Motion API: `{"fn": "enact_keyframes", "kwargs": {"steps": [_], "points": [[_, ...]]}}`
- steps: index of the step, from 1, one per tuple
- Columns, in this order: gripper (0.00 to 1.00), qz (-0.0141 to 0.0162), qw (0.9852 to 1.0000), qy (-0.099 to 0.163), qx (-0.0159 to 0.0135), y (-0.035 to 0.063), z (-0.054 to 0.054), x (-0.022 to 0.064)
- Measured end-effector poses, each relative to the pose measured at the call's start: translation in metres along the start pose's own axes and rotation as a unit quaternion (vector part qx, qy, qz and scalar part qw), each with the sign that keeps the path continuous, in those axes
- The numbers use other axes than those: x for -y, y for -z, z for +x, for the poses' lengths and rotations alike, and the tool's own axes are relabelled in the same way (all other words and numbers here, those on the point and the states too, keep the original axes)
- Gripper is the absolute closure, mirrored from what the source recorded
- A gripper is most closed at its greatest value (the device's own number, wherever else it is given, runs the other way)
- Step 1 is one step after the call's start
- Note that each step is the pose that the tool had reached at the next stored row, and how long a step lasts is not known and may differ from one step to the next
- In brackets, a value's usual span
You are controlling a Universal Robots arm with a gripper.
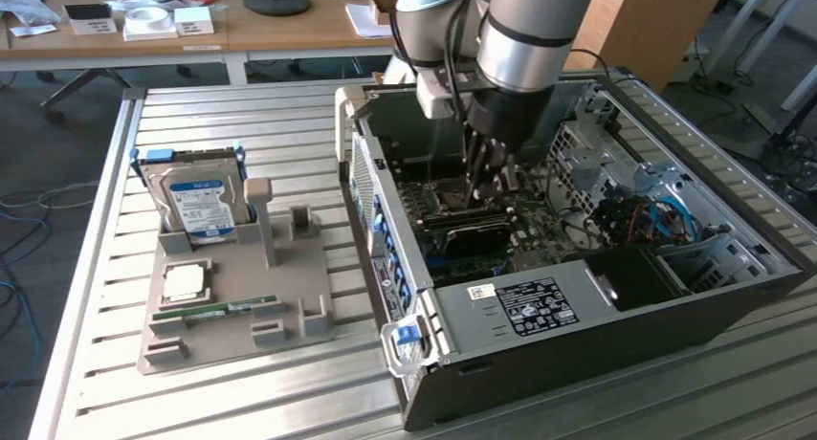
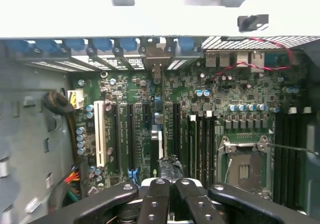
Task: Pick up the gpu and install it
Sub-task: 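Press down on the gpu until it lock into place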
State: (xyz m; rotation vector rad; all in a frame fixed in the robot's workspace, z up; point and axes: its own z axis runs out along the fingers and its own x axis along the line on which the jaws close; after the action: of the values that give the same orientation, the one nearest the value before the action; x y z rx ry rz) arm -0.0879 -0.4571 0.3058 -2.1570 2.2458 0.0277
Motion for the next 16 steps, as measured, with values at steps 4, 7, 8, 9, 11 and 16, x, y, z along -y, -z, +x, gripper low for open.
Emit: {"fn": "enact_keyframes", "kwargs": {"steps": [4, 7, 8, 9, 11, 16], "points": [[0.89, 0.0001, 1.0, 0.0, -0.0027, 0.0156, -0.001, 0.0001], [0.89, 0.0002, 1.0, 0.0, -0.0048, 0.0266, -0.001, 0.0002], [0.89, 0.0002, 1.0, 0.0, -0.0055, 0.0299, -0.001, 0.0002], [0.89, 0.0003, 1.0, 0.0, -0.0061, 0.0329, -0.001, 0.0002], [0.89, 0.0003, 1.0, 0.0, -0.0077, 0.0387, -0.002, 0.0002], [0.89, 0.0004, 0.9999, 0.0, -0.0106, 0.0503, -0.002, 0.0003]]}}
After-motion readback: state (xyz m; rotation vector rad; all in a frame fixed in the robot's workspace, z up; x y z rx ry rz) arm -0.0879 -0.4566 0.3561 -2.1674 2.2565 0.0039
